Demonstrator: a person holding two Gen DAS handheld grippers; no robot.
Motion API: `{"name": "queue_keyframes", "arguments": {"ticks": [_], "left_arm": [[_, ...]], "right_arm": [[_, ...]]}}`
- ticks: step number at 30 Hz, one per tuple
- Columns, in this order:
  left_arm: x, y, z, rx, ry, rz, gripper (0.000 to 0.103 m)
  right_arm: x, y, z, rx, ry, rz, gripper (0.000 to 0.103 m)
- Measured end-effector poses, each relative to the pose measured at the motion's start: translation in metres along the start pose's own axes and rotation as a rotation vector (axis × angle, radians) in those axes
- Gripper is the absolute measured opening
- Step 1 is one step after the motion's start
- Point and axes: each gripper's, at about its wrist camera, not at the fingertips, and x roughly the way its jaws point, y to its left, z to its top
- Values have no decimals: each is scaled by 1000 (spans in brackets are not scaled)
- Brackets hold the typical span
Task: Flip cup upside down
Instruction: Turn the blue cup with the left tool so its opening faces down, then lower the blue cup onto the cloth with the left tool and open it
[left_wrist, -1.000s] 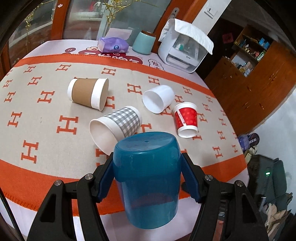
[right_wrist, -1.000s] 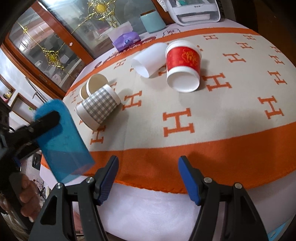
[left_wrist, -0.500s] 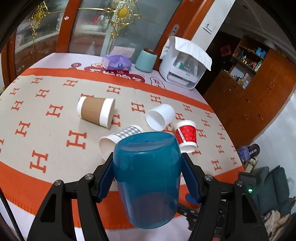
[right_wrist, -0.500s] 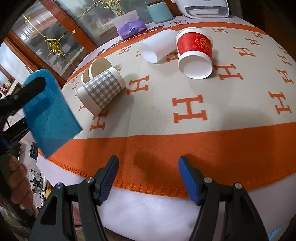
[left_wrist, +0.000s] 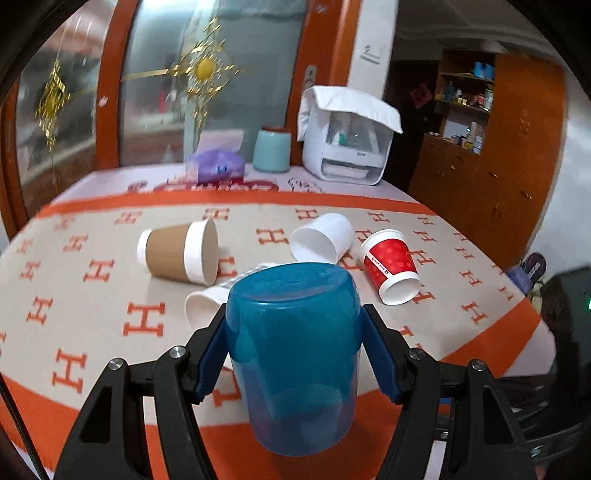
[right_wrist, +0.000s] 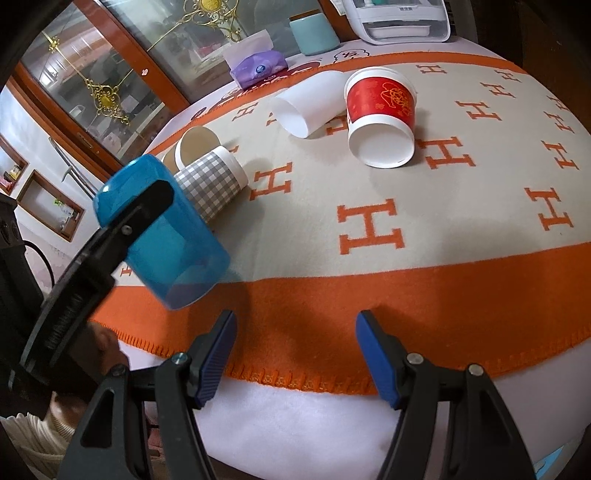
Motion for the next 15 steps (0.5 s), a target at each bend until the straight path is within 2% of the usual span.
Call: {"name": "queue_keyframes", "arguments": {"ticks": [8, 13, 15], "left_arm": [[-3, -4, -20, 77, -45, -2, 66], [-10, -7, -26, 106, -27, -3, 66], [-8, -11, -28, 118, 20, -20, 66]], "right_arm": [[-1, 0, -2, 4, -3, -1, 67], [-4, 1, -4, 3, -10, -1, 67], [-5, 1, -5, 5, -12, 2, 67]]}}
